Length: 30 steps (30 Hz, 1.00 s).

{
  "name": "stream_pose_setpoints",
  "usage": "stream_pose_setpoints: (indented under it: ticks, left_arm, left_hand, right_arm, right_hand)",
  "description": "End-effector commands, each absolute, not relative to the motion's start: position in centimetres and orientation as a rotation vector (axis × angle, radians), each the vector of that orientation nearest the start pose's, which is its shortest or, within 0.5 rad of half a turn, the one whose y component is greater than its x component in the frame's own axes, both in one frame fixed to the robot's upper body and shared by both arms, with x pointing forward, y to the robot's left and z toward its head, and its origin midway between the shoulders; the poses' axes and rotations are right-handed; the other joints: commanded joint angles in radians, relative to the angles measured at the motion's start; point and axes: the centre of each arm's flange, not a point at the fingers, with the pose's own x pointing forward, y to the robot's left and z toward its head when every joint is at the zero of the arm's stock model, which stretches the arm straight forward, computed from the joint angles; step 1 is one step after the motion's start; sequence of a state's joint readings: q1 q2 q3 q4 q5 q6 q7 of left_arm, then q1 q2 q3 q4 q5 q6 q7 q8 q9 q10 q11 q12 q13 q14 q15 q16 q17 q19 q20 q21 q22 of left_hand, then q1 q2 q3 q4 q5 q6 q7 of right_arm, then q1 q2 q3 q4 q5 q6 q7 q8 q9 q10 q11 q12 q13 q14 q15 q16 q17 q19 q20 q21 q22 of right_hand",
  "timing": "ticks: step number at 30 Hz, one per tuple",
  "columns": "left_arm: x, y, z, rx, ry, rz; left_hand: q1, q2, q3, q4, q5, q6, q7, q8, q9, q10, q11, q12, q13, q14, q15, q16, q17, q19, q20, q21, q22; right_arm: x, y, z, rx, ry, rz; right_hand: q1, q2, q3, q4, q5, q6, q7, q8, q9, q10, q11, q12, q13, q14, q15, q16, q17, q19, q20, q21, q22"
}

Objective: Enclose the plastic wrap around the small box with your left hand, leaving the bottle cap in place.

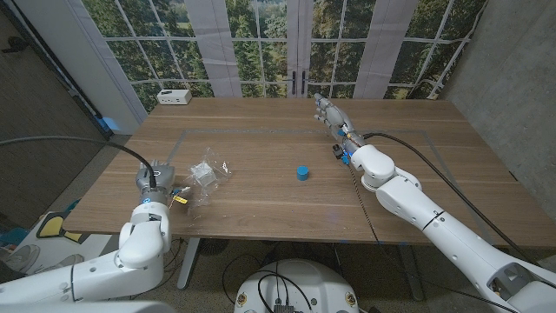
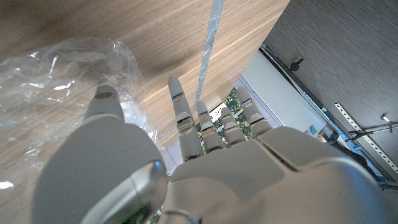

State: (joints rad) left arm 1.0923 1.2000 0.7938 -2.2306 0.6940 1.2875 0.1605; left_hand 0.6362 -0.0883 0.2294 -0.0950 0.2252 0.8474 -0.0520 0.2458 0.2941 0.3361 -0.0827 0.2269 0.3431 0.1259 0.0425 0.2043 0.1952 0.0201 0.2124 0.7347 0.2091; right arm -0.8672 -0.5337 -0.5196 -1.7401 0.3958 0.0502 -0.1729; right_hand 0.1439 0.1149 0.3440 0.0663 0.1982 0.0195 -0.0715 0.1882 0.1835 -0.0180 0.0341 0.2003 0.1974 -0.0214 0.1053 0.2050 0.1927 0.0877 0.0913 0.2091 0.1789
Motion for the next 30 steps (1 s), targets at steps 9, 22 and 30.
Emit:
stream_pose_setpoints:
  ticks: [9,22,30]
  left_arm:
    - [47.1,34.9,-8.7,1.566,-0.106,0.53]
    - [45.6,35.4,-9.0,1.324,-0.239,0.667]
    - [45.6,35.8,-9.4,1.176,-0.275,0.772]
  left_hand:
    - [0.325,0.122,0.181,-0.086,-0.037,0.403,0.007,0.079,-0.057,0.191,-0.118,0.05,-0.037,0.12,-0.11,0.013,-0.017,0.079,-0.04,0.04,-0.002]
    - [0.332,0.129,0.203,-0.071,-0.024,0.392,0.017,0.113,-0.003,0.2,-0.083,0.047,-0.032,0.14,-0.109,0.017,-0.01,0.094,-0.034,0.057,0.0]
    - [0.323,0.138,0.215,-0.063,-0.012,0.367,0.031,0.132,0.035,0.22,-0.068,0.051,-0.026,0.165,-0.107,0.025,-0.005,0.106,-0.031,0.071,0.002]
  right_arm:
    - [58.6,-15.4,1.5,-0.196,-0.669,0.317]
    - [58.4,-15.8,1.5,-0.195,-0.665,0.316]
    - [58.4,-15.7,1.3,-0.196,-0.659,0.312]
  right_hand:
    - [-0.001,-0.009,0.008,-0.001,-0.003,-0.001,-0.001,0.004,0.004,0.002,0.009,0.002,0.003,0.009,0.005,0.0,0.004,0.011,0.005,-0.001,0.003]
    - [-0.001,-0.007,0.009,0.0,-0.003,-0.001,-0.002,0.004,0.004,0.002,0.009,0.001,0.003,0.009,0.005,0.0,0.004,0.01,0.004,-0.001,0.003]
    - [-0.002,-0.006,0.01,0.001,-0.002,-0.001,-0.003,0.004,0.004,0.002,0.009,0.001,0.003,0.009,0.005,-0.001,0.005,0.01,0.003,-0.001,0.003]
